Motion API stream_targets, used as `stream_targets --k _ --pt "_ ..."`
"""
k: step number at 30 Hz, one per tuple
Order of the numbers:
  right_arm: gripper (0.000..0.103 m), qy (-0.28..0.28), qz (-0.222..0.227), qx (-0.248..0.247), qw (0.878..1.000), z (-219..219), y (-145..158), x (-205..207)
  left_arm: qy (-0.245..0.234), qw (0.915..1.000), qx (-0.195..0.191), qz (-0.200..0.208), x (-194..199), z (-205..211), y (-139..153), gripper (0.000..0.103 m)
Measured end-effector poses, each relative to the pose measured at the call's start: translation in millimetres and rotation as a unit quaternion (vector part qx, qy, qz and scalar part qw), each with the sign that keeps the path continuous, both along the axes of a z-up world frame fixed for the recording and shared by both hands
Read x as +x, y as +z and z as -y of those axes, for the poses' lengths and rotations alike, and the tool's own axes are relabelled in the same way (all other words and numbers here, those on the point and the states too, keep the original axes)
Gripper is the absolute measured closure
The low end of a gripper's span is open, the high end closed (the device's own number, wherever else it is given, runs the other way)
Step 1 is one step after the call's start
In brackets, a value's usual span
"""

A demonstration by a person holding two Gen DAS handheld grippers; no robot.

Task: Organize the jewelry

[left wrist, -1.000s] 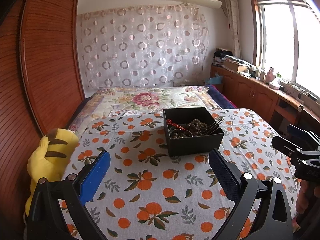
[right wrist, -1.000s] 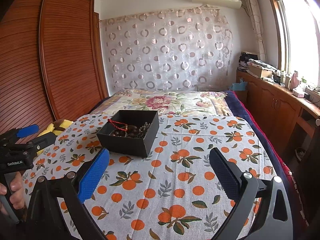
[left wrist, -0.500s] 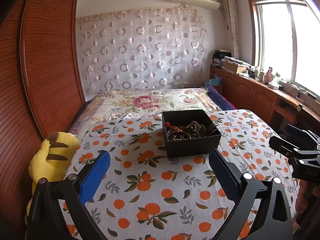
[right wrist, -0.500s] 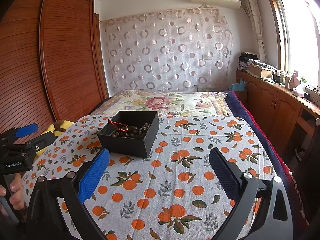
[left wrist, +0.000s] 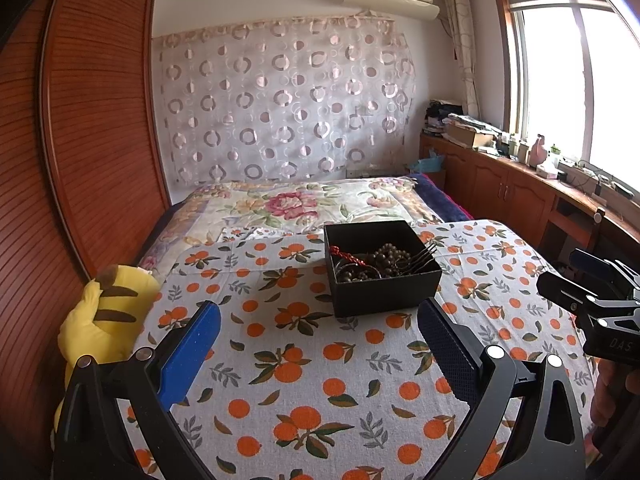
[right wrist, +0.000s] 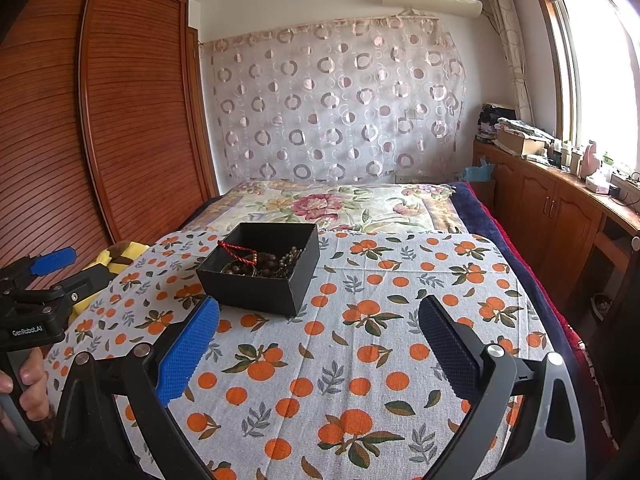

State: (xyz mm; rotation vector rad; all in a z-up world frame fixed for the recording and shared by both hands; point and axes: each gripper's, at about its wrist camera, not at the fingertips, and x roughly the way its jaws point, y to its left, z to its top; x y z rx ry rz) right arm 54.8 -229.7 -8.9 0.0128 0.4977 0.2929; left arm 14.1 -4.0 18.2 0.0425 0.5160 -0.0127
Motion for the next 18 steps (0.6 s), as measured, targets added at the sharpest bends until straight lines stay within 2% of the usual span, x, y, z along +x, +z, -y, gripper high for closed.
stream_targets --k 18 --pt "0.002 0.0 -0.001 0.001 1.0 0.7 -0.6 0.7 0.001 1.0 0.0 -0.003 0.1 0.6 1.6 0.008"
